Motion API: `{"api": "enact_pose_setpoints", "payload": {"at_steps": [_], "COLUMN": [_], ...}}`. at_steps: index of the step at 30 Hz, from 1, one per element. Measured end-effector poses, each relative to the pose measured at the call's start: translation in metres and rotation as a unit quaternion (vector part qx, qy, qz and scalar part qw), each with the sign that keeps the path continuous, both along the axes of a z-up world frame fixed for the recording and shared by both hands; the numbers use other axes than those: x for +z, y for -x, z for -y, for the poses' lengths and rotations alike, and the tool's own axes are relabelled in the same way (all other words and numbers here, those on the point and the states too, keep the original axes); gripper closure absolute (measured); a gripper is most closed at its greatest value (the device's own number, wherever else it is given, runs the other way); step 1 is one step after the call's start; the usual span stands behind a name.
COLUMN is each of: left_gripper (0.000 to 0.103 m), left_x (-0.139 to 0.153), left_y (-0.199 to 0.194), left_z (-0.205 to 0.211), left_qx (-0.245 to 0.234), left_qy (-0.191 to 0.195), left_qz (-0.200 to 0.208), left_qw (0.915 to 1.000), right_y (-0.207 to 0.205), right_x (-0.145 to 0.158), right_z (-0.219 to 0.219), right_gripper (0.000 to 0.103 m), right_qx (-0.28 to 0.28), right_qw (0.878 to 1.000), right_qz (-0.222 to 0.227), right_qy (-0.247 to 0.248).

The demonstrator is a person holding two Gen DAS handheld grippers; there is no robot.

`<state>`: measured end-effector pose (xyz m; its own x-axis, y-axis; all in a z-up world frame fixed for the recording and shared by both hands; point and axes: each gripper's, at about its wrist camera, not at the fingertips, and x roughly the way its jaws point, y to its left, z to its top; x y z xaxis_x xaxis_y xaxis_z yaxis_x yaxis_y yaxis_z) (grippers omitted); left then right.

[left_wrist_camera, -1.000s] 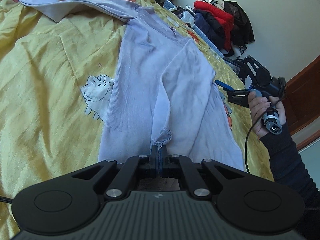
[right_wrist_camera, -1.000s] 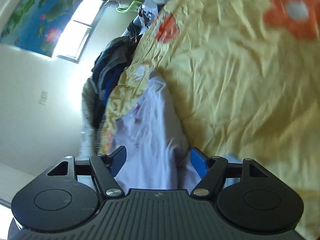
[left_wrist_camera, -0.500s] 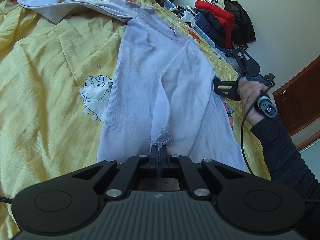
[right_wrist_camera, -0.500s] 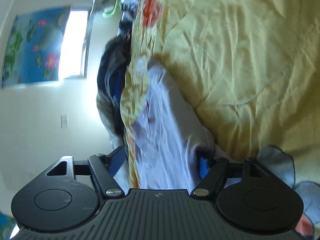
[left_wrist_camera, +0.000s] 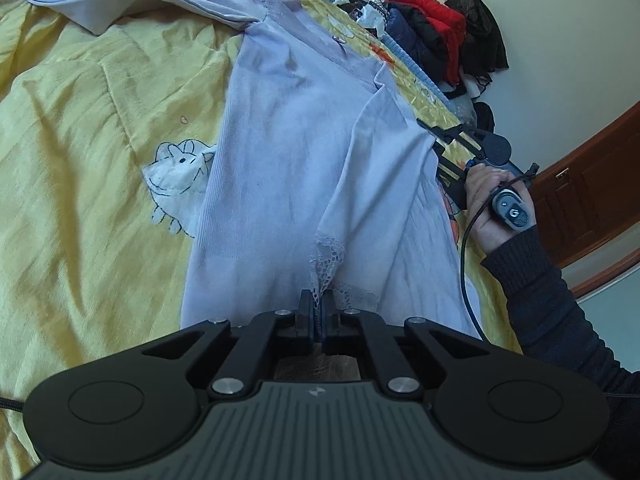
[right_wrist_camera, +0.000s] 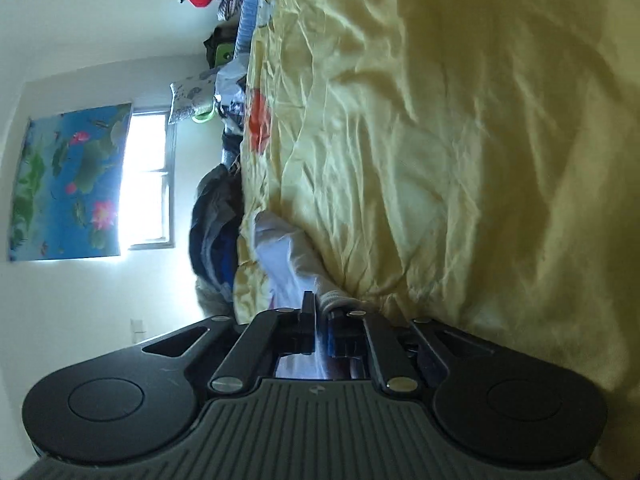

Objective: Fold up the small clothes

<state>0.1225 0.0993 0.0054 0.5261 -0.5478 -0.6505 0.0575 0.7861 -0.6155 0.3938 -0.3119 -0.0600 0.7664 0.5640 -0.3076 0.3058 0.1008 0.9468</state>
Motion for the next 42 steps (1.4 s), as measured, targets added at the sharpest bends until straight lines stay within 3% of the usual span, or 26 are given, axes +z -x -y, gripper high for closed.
{"api": "enact_pose_setpoints", "payload": {"at_steps": [2,3,6,8,10,12,14,17,18,21,22,23,24,27,30,32,34,37,38,40,42], "left_gripper": [0.1,0.1,0.1,0.1,0.1,0.1,0.1,0.1,0.1,0.1,0.1,0.1,0.1,0.099,0.095,0.094,0.094,0.094,0.094,0.094,0.094], "left_x": [-0.001,-0.002,-0.005,-0.007,-0.01,-0.011,-0.011,-0.011,-0.012,-0.015,-0.015,-0.015,-0.015,-0.013,-0.005,-0.008,-0.01,-0.01,-0.01,-0.01,-0.011], "left_y": [-0.003,-0.005,-0.011,-0.012,-0.014,-0.015,-0.018,-0.02,-0.019,-0.019,-0.02,-0.02,-0.021,-0.023,-0.022,-0.022,-0.023,-0.023,-0.023,-0.022,-0.023], "left_z": [-0.001,-0.001,-0.005,-0.006,-0.008,-0.009,-0.008,-0.008,-0.009,-0.012,-0.012,-0.013,-0.013,-0.011,-0.003,0.0,-0.002,-0.003,-0.004,-0.004,-0.004], "left_qx": [-0.002,-0.002,-0.005,-0.011,-0.016,-0.022,-0.025,-0.023,-0.021,-0.018,-0.018,-0.019,-0.019,-0.02,-0.034,-0.037,-0.032,-0.032,-0.032,-0.03,-0.029], "left_qy": [0.005,0.01,0.025,0.036,0.043,0.047,0.046,0.049,0.052,0.063,0.065,0.067,0.067,0.061,0.043,0.042,0.055,0.054,0.055,0.057,0.06], "left_qz": [-0.004,-0.008,-0.015,-0.017,-0.017,-0.017,-0.017,-0.019,-0.02,-0.023,-0.024,-0.024,-0.025,-0.027,-0.02,-0.011,-0.017,-0.017,-0.017,-0.017,-0.017], "left_qw": [1.0,0.9999,0.9996,0.9991,0.9988,0.9985,0.9985,0.9983,0.9982,0.9976,0.9974,0.9973,0.9972,0.9976,0.9983,0.9983,0.9979,0.9978,0.9979,0.9978,0.9976], "right_y": [0.005,0.01,0.02,0.02,0.006,-0.034,-0.074,-0.111,-0.116,-0.127,-0.122,-0.12,-0.117,-0.113,-0.114,-0.116,-0.114,-0.12,-0.121,-0.115,-0.11], "right_x": [0.008,0.017,0.052,0.08,0.106,0.119,0.114,0.099,0.094,0.083,0.081,0.079,0.078,0.086,0.083,0.066,0.06,0.056,0.058,0.068,0.08], "right_z": [0.001,0.002,0.006,0.009,0.0,-0.023,-0.052,-0.089,-0.095,-0.1,-0.101,-0.102,-0.102,-0.085,-0.048,-0.041,-0.033,-0.024,-0.019,-0.008,-0.014], "right_gripper": [0.046,0.042,0.039,0.041,0.041,0.039,0.042,0.06,0.06,0.063,0.067,0.095,0.096,0.097,0.097,0.1,0.1,0.091,0.081,0.075,0.076], "right_qx": [0.007,0.013,0.044,0.05,0.053,0.137,0.216,0.248,0.257,0.292,0.294,0.298,0.296,0.261,0.231,0.232,0.215,0.192,0.172,0.111,0.117], "right_qw": [1.0,1.0,0.994,0.978,0.948,0.91,0.861,0.778,0.766,0.775,0.768,0.762,0.759,0.78,0.848,0.849,0.869,0.896,0.907,0.927,0.927], "right_qz": [0.011,0.019,0.048,0.078,0.118,0.163,0.168,0.162,0.162,0.163,0.17,0.174,0.168,0.178,0.153,0.129,0.127,0.1,0.087,0.093,0.13], "right_qy": [-0.009,0.003,0.087,0.188,0.29,0.356,0.43,0.554,0.566,0.536,0.542,0.549,0.555,0.541,0.451,0.456,0.427,0.388,0.375,0.347,0.332]}}
